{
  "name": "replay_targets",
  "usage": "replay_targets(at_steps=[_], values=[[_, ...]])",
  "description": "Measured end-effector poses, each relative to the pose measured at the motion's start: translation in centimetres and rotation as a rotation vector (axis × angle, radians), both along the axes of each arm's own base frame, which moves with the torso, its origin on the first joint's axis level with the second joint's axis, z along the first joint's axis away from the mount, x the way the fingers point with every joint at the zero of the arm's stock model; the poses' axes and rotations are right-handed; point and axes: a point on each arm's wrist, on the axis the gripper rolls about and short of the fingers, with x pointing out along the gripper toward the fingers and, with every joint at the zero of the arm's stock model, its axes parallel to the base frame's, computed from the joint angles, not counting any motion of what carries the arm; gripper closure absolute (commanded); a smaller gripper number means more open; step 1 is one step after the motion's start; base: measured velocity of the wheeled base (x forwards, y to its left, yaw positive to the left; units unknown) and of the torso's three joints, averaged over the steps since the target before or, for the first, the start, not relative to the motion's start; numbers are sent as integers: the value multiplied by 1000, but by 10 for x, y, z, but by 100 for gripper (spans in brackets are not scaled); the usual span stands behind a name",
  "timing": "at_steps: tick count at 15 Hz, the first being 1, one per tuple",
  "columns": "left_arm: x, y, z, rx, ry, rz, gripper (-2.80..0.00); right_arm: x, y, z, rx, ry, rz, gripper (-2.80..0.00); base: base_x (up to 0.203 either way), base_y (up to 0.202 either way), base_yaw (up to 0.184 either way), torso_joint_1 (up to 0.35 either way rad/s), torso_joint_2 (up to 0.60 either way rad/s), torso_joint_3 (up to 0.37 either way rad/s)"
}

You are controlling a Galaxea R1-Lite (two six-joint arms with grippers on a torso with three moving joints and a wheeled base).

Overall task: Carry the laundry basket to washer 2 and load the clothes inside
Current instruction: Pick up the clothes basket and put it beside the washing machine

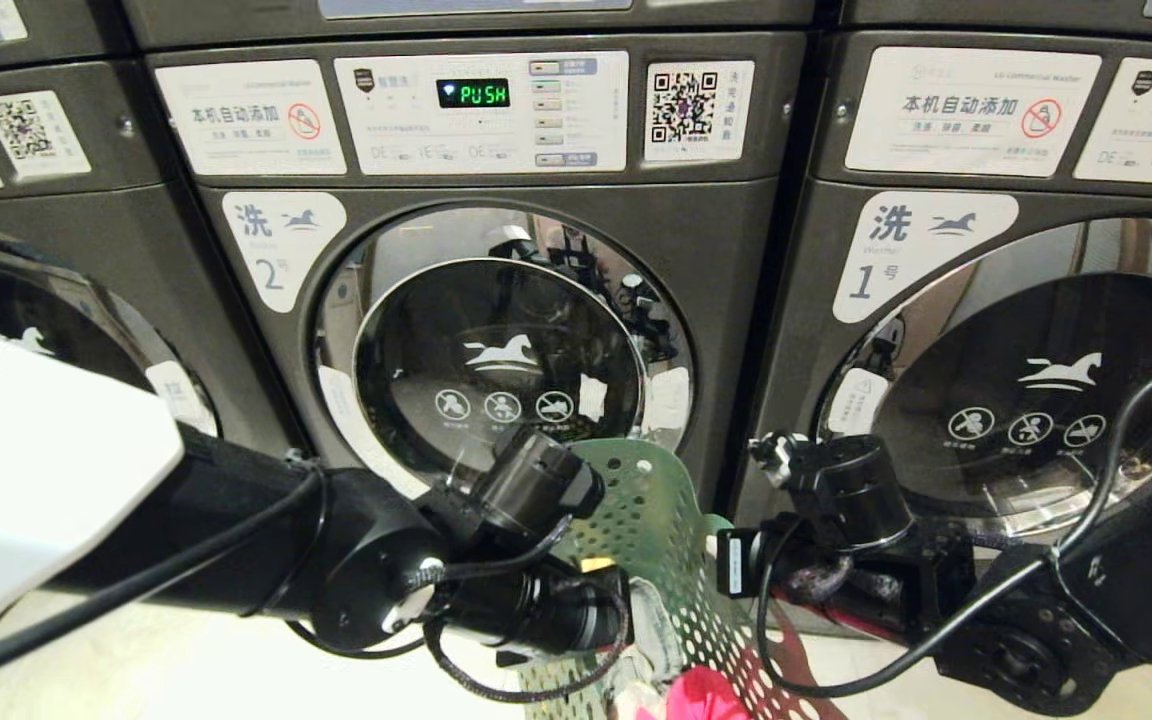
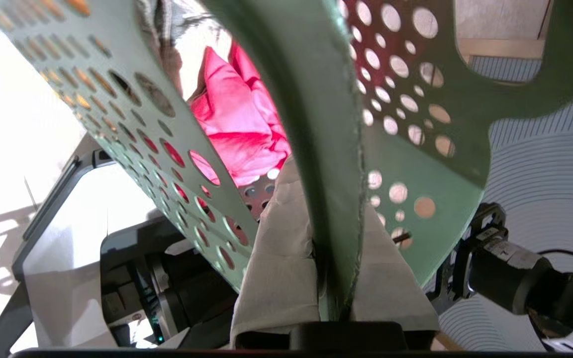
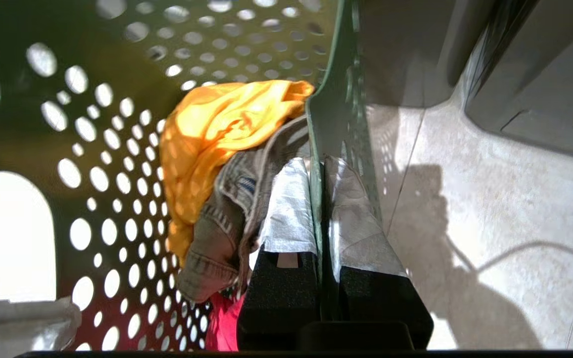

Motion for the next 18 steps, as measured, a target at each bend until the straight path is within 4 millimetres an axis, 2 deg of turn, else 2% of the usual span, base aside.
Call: replay_targets(at_steps=[4, 8, 13, 18], values=[[3, -4, -3, -5, -11, -11, 0, 4, -5, 0, -2, -1, -20, 0, -62, 0, 0, 0, 1, 2], [24, -26, -6, -15, -102, -78, 0, 20, -31, -3, -42, -5, -99, 0, 0, 0, 0, 0, 0, 0], [49, -58, -21, -26, -142, -106, 0, 31, -59, -21, -75, 38, -177, 0, 0, 0, 0, 0, 0, 0], [58, -81, -42, -21, -134, -127, 0, 47, -76, -42, -75, 43, -242, 0, 0, 0, 0, 0, 0, 0]])
